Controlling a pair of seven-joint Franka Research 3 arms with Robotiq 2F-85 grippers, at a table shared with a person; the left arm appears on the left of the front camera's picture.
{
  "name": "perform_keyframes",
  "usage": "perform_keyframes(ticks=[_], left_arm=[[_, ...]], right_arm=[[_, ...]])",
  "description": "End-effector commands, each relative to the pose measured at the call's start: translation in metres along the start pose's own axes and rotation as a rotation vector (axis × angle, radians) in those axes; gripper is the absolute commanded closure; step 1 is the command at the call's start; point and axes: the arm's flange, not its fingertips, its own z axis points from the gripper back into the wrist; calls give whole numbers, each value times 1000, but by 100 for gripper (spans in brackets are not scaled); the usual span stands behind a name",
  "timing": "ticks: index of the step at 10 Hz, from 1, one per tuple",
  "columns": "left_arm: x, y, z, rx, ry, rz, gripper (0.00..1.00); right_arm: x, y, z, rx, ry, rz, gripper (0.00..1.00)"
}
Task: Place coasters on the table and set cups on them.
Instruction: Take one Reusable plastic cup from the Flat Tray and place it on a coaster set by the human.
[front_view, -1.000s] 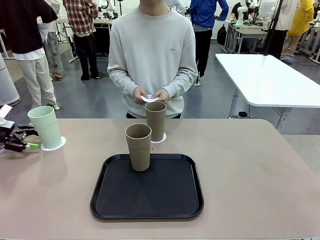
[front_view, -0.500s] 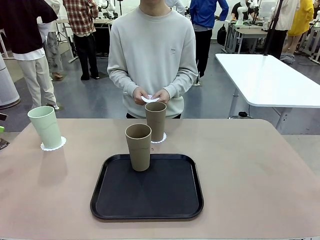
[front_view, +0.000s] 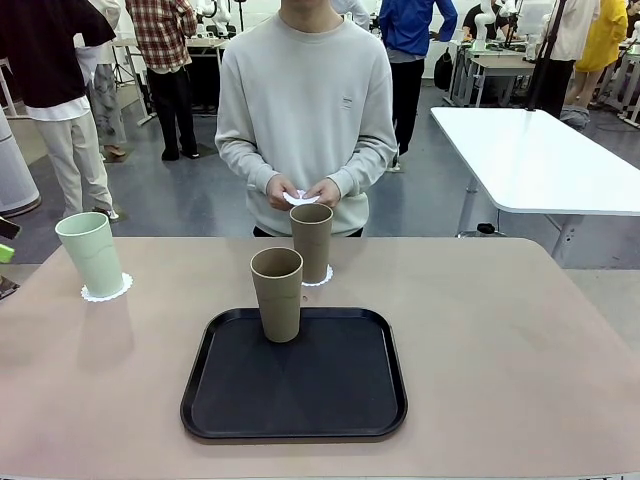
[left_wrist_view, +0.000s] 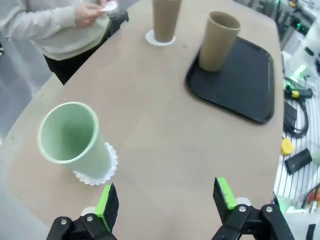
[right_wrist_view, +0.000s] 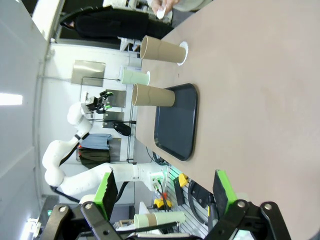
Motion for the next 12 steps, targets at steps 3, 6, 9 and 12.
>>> perform_keyframes(ticks=[3,6,9,12], left_arm=[[27,-57,-21,155,310,-138,0],[43,-61,-28,196,298,-77,0],[37,-57,-20,169,292,-140,0],[37,-57,-20,169,292,-140,0]], right_arm=[[-2,0,1,0,6,-1,0],[-2,0,1,0,6,-1,0],[-2,0,1,0,6,-1,0],[-2,0,1,0,6,-1,0]])
